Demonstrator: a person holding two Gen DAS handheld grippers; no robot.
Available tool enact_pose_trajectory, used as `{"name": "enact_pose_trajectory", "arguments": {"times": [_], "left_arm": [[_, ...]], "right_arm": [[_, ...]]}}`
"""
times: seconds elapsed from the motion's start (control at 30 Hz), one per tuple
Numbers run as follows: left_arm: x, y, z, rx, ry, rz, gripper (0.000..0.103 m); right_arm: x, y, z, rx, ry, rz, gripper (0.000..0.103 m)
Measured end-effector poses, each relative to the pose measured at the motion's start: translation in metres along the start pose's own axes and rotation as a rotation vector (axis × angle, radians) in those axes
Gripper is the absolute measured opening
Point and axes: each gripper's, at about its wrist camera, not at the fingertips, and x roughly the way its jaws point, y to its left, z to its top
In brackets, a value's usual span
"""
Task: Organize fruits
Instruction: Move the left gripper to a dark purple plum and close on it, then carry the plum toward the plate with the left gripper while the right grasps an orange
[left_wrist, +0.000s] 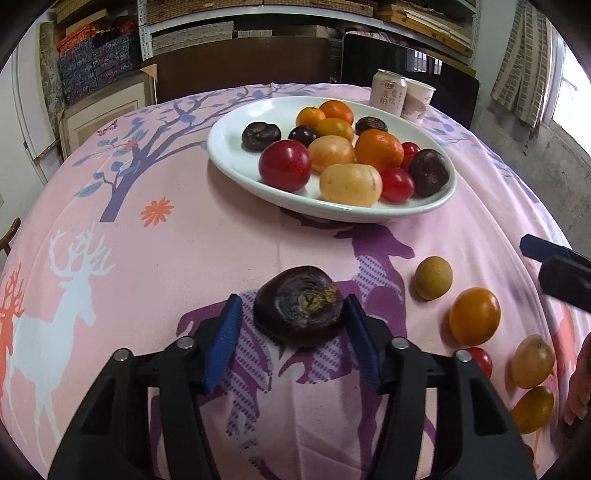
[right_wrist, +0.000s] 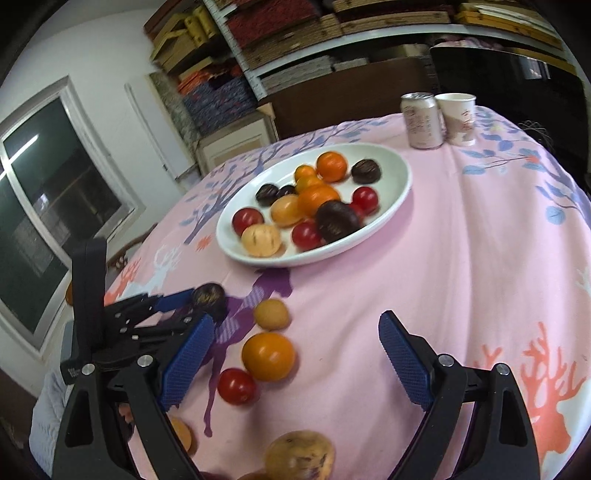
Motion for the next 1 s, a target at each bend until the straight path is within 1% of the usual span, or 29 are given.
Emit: {"name": "enact_pose_trajectory", "arguments": {"times": [0.03, 0.07, 0.13, 0.2, 0.27, 0.37, 0.43, 0.47, 0.57, 0.67, 0.73, 0.77, 0.87, 1.0], "left_arm": [[0.000, -0.001, 0.000, 0.005, -0.001, -0.003, 0.051], [0.000, -0.002, 0.000, 0.009, -0.002, -0.007, 0.049], [0.000, -0.002, 0.000, 0.011, -0.002, -0.007, 0.049], [-0.001, -0.003, 0.000, 0.010, -0.003, -0.008, 0.049], [-0.001, -0.003, 0.000, 0.012, -0.003, -0.006, 0.049], [-0.001, -0.003, -0.001, 0.014, -0.002, -0.005, 0.049], [-0.001, -0.003, -0.001, 0.014, -0.002, -0.004, 0.049], [-0.001, -0.003, -0.001, 0.014, -0.002, -0.004, 0.049], [-0.001, -0.003, -0.001, 0.013, -0.004, -0.006, 0.049], [-0.002, -0.003, -0.001, 0.009, -0.012, -0.006, 0.048], [-0.004, -0.002, -0.001, 0.006, -0.019, -0.005, 0.048], [-0.006, -0.002, -0.001, 0.001, -0.027, -0.004, 0.048], [-0.020, 0.004, 0.004, -0.034, -0.071, -0.027, 0.048], [-0.033, 0.009, 0.027, -0.044, -0.112, -0.028, 0.048]], "right_arm": [[0.002, 0.003, -0.002, -0.011, 0.014, 0.008, 0.090], [0.005, 0.006, -0.004, -0.021, 0.033, 0.017, 0.085], [0.010, 0.008, -0.007, -0.031, 0.062, 0.016, 0.078], [0.014, 0.011, -0.010, -0.035, 0.087, 0.017, 0.068], [0.017, 0.014, -0.014, -0.044, 0.106, 0.018, 0.065], [0.023, 0.017, -0.017, -0.056, 0.132, 0.021, 0.056], [0.029, 0.020, -0.020, -0.068, 0.154, 0.013, 0.054], [0.030, 0.021, -0.021, -0.069, 0.156, 0.016, 0.052], [0.030, 0.022, -0.022, -0.071, 0.149, 0.028, 0.039], [0.029, 0.018, -0.021, -0.049, 0.152, 0.045, 0.039], [0.027, 0.018, -0.019, -0.047, 0.139, 0.046, 0.038], [0.023, 0.018, -0.018, -0.046, 0.125, 0.047, 0.038], [0.004, 0.009, -0.008, -0.007, 0.039, 0.048, 0.038], [-0.007, -0.001, 0.013, 0.016, -0.023, 0.008, 0.038]]}}
